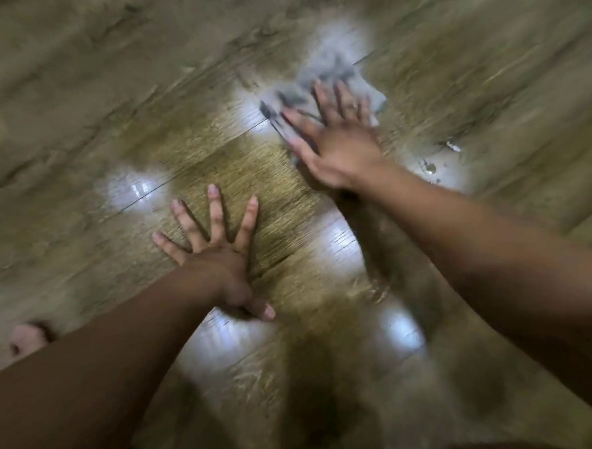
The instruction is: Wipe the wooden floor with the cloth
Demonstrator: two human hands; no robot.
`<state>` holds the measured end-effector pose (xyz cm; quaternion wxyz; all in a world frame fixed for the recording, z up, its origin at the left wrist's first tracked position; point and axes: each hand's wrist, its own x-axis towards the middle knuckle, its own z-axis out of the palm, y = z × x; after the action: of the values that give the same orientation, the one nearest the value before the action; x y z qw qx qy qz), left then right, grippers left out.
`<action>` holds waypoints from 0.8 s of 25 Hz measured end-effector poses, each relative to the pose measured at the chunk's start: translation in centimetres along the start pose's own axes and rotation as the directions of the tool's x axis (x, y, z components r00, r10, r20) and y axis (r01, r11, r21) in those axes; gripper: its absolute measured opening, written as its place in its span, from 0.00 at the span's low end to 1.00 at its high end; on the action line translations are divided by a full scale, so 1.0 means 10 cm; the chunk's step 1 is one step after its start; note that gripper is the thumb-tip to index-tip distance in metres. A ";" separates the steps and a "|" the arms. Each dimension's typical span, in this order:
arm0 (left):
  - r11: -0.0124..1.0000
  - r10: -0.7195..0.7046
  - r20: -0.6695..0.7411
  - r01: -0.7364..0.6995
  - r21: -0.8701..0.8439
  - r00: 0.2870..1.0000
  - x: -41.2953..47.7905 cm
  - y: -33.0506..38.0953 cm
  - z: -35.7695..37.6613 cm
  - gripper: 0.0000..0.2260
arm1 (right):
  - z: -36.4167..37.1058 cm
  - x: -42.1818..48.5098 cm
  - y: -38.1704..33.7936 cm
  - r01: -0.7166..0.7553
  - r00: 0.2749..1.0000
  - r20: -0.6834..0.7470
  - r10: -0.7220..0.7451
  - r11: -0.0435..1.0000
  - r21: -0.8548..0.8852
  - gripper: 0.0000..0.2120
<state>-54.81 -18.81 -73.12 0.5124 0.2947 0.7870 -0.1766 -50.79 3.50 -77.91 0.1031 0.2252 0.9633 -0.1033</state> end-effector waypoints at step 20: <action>1.000 -0.011 0.042 0.010 0.030 0.999 -0.05 0.04 -0.05 0.73 | 0.02 -1.31 0.95 -0.151 0.977 0.148 0.153 0.988 -0.024 0.33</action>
<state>-54.78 -18.33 -72.44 0.5235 0.2944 0.7749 -0.1971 -34.93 6.32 -76.36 0.1839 0.2892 0.9335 -0.1055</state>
